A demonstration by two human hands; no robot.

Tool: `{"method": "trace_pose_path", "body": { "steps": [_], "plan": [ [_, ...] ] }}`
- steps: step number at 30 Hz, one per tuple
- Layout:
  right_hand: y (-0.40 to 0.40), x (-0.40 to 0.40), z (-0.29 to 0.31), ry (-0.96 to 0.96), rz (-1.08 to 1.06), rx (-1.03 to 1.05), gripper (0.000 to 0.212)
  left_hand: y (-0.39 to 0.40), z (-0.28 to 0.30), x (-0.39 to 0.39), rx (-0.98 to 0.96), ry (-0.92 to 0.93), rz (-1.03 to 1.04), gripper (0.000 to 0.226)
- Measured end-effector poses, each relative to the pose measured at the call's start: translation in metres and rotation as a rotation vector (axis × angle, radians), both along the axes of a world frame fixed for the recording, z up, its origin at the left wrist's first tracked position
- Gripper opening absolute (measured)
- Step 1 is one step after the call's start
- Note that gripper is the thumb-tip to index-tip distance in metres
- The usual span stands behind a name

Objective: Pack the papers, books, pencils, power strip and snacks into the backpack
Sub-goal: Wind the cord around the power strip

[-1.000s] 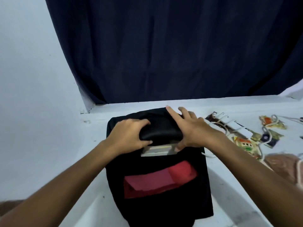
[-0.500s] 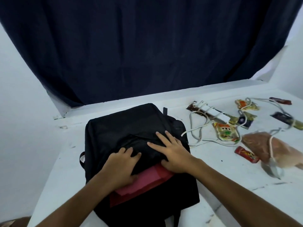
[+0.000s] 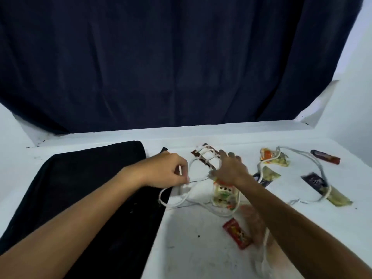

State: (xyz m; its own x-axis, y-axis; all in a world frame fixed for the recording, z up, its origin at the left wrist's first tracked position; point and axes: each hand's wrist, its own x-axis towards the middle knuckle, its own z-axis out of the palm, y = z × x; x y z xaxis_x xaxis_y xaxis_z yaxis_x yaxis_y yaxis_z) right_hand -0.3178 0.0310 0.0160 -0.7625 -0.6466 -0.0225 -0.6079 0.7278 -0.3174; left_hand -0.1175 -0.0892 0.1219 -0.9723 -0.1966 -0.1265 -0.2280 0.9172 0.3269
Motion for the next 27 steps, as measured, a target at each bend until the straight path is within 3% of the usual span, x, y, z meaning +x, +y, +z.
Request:
{"method": "trace_pose_path", "body": {
  "steps": [3, 5, 9, 13, 17, 19, 23, 25, 27],
  "plan": [
    [0.011, -0.015, -0.032, -0.016, 0.027, 0.111, 0.095, 0.014, -0.029, -0.035, 0.073, -0.064, 0.031, 0.007],
    [0.013, -0.021, -0.045, 0.047, 0.028, 0.073, 0.078, 0.019, -0.042, -0.048, 0.088, -0.072, 0.057, 0.010],
    [0.015, -0.040, -0.043, 0.051, 0.034, -0.146, 0.052, 0.017, -0.056, -0.055, 0.066, 0.022, 0.140, 0.036],
    [0.023, -0.047, -0.017, -0.096, 0.071, -0.424, 0.039, -0.001, -0.064, -0.047, 0.164, 0.195, 0.244, 0.060],
    [0.043, -0.049, 0.038, -0.328, 0.204, -0.661, 0.022, -0.013, -0.051, -0.050, 0.271, 0.451, 0.377, 0.070],
    [0.055, -0.049, 0.072, -0.496, 0.281, -0.685, 0.025, -0.015, -0.036, -0.051, 0.490, 0.531, 0.456, 0.069],
    [0.066, -0.038, 0.116, -0.755, 0.316, -0.836, 0.032, -0.009, -0.006, -0.047, 1.238, 0.592, 0.360, 0.039],
    [0.066, -0.029, 0.125, -0.806, 0.271, -0.916, 0.021, 0.000, 0.000, -0.046, 1.338, 0.611, 0.266, 0.039],
    [0.064, -0.019, 0.127, -0.865, 0.214, -1.021, 0.015, 0.007, 0.003, -0.047, 1.399, 0.598, 0.179, 0.056]
  ]
}}
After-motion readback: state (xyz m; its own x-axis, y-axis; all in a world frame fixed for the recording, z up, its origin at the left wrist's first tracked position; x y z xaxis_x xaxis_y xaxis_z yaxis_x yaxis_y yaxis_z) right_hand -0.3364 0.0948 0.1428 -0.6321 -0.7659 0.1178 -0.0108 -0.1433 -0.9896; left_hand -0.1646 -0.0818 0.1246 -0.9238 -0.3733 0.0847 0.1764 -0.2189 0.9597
